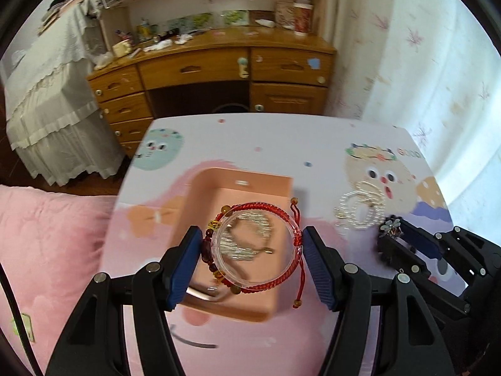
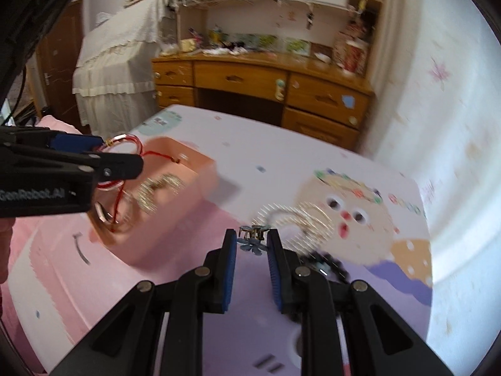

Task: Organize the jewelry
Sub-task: 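Lower the bangle and charm into the pink box and open both tools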

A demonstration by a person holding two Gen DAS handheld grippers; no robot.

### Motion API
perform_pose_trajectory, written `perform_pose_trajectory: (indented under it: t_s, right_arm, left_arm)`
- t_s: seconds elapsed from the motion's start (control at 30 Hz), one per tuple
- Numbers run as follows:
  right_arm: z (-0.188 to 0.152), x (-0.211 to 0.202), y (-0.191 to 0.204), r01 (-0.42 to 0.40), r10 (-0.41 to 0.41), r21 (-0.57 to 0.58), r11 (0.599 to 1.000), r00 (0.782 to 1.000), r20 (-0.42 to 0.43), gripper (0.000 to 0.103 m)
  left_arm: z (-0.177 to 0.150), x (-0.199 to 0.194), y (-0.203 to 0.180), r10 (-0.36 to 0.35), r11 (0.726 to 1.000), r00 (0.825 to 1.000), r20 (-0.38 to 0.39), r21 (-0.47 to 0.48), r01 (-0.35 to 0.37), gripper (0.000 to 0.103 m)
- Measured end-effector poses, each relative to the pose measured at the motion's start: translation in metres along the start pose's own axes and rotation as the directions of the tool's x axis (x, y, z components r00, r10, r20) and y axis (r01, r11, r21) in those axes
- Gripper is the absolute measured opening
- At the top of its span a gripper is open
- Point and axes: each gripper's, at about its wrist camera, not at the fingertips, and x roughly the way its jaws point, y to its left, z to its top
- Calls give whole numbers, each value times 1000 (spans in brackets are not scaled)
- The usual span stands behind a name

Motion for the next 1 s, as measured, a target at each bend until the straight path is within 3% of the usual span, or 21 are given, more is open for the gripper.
perform_pose_trajectory:
  t_s: [0.17, 0.4, 0.9, 0.97, 1.0]
  right_arm:
    - [21, -1, 33, -29, 30, -20, 999, 999, 36, 20]
    - [36, 0, 77, -43, 45, -32, 999, 998, 47, 20]
    - [34, 2, 133, -2, 1, 28, 1000, 999, 38, 20]
    - [33, 8, 135, 13, -13, 51, 999, 1000, 6, 30]
    - [32, 10, 135, 24, -23, 57, 998, 1000, -9, 44]
  left_arm:
    - [2, -4, 32, 12, 1000, 1000, 14, -11, -11, 64]
    - [11, -3, 62, -32, 999, 999, 32, -25, 33, 64]
    - [25, 16, 79, -161, 986, 987, 21, 49, 160, 66]
    - [25, 19, 79, -155, 986, 988, 4, 54, 155, 81]
    - [25, 19, 79, -157, 986, 988, 5, 57, 156, 81]
